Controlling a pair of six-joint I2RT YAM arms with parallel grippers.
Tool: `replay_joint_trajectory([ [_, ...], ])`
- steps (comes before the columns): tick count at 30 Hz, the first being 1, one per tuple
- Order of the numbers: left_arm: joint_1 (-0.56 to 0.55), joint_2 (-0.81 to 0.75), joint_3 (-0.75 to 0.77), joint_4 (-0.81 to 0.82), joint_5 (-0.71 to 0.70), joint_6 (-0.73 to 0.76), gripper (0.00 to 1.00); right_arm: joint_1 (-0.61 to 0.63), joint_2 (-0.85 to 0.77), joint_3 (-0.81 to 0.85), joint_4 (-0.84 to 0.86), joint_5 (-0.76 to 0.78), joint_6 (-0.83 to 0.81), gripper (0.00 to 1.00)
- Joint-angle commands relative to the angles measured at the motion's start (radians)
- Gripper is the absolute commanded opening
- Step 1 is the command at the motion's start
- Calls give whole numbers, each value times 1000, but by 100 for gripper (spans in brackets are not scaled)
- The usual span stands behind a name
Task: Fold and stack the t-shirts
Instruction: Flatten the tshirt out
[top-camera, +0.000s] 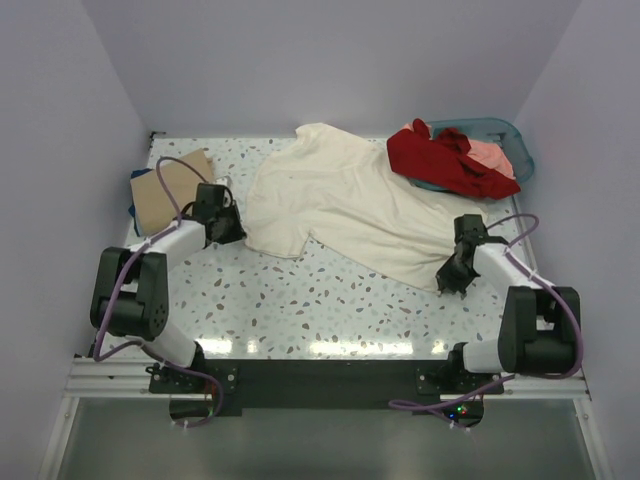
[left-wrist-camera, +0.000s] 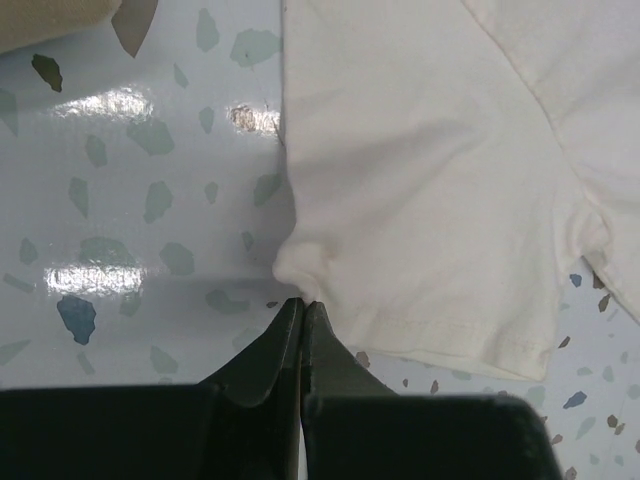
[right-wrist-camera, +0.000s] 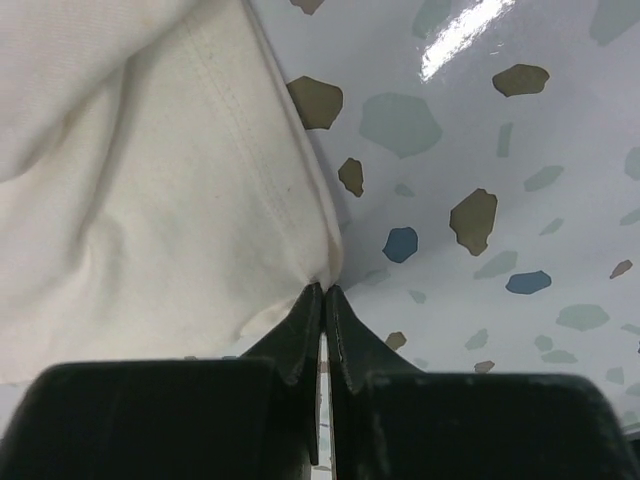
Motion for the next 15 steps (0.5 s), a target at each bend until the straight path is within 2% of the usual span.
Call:
replay_joint_trajectory([
  [1, 19, -66, 66, 46, 36, -47, 0, -1, -50, 83, -54, -8, 3, 0],
  [9, 68, -179, 173, 43, 93, -127, 0, -2, -144, 393, -149, 23, -51, 0],
  [12, 90, -213, 260, 31, 97, -136, 0, -2, -156, 537, -175, 36, -97, 0],
  [14, 104, -227, 393, -10, 81, -127, 0, -1, -167, 650, -188, 52, -135, 0],
  [15, 108, -231, 394, -20, 73, -123, 0, 1, -172, 686, -186, 53, -147, 0],
])
